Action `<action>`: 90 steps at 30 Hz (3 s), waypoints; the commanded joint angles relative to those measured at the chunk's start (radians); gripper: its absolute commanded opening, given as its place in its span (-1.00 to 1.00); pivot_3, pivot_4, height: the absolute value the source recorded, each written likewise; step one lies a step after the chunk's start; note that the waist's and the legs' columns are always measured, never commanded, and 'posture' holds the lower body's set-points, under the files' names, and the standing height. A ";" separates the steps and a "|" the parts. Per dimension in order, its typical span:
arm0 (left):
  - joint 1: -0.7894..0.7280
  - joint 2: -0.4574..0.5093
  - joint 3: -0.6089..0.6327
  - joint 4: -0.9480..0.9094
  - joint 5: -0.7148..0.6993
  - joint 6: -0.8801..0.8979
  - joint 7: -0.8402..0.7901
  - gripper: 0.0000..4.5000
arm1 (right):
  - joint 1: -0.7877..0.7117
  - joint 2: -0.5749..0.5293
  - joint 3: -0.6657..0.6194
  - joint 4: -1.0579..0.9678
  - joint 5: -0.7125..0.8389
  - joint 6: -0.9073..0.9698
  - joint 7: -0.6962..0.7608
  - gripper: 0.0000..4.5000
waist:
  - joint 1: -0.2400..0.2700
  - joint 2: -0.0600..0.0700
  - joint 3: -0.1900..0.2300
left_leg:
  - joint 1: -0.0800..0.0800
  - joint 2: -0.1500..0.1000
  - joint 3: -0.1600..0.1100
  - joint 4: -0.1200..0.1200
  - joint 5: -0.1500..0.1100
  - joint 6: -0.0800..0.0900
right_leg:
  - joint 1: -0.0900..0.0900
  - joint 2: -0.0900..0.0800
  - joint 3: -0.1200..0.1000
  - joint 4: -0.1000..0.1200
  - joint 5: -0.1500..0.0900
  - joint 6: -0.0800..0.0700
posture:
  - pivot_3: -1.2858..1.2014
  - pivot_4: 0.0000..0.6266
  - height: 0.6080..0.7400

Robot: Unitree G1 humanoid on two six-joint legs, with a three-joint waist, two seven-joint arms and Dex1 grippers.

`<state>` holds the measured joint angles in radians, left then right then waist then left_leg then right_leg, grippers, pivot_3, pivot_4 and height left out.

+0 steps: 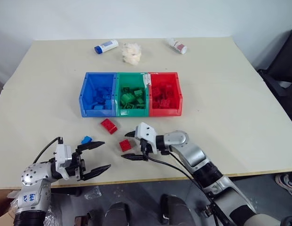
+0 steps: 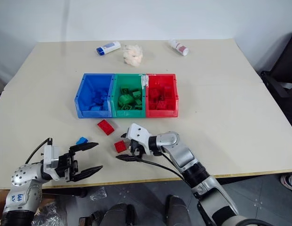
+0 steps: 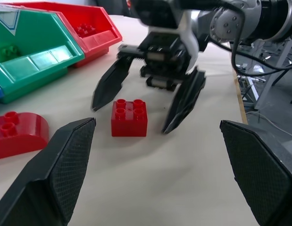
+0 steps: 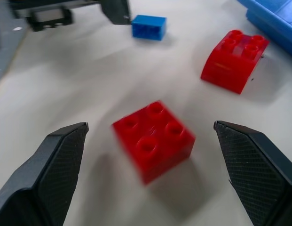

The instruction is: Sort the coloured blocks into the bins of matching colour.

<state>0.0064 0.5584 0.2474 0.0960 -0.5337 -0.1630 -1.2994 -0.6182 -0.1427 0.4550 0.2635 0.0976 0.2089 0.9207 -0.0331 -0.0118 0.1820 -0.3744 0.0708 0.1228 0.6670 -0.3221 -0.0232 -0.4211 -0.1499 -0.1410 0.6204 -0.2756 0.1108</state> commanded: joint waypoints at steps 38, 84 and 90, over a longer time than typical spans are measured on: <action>-0.254 -0.027 -0.064 0.233 0.026 -0.053 -0.072 1.00 | -0.163 -0.181 -0.434 -0.042 0.109 0.057 -0.277 0.92 | -0.001 0.000 0.000 | -0.002 0.000 0.007 -0.001 0.000 0.000 | -0.007 0.001 0.007 0.002 0.000 0.000 | 0.03 -0.52 1.00; 0.484 -0.027 0.418 -0.382 0.068 0.145 0.492 1.00 | 0.011 -0.436 -0.365 -0.047 0.277 -0.114 0.454 0.98 | 0.007 -0.002 0.001 | 0.001 0.002 0.014 0.002 -0.006 0.004 | -0.006 0.001 0.011 -0.006 0.002 0.001 | 0.03 -0.52 1.00; 0.325 -0.030 0.241 -0.308 0.174 0.147 0.548 1.00 | 0.025 -0.420 -0.356 -0.093 0.282 -0.090 0.433 0.98 | 0.005 -0.002 0.000 | 0.001 0.002 0.014 0.002 -0.006 0.003 | -0.007 0.001 0.011 -0.001 0.002 0.001 | 0.03 -0.52 1.00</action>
<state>0.3500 0.5292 0.5205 -0.2159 -0.3818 -0.0043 -0.7700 -0.5930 -0.5656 0.1089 0.2176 0.3662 0.1147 1.3587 -0.0279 -0.0140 0.1824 -0.3731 0.0727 0.1372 0.6688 -0.3277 -0.0200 -0.4279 -0.1491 -0.1298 0.6199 -0.2736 0.1114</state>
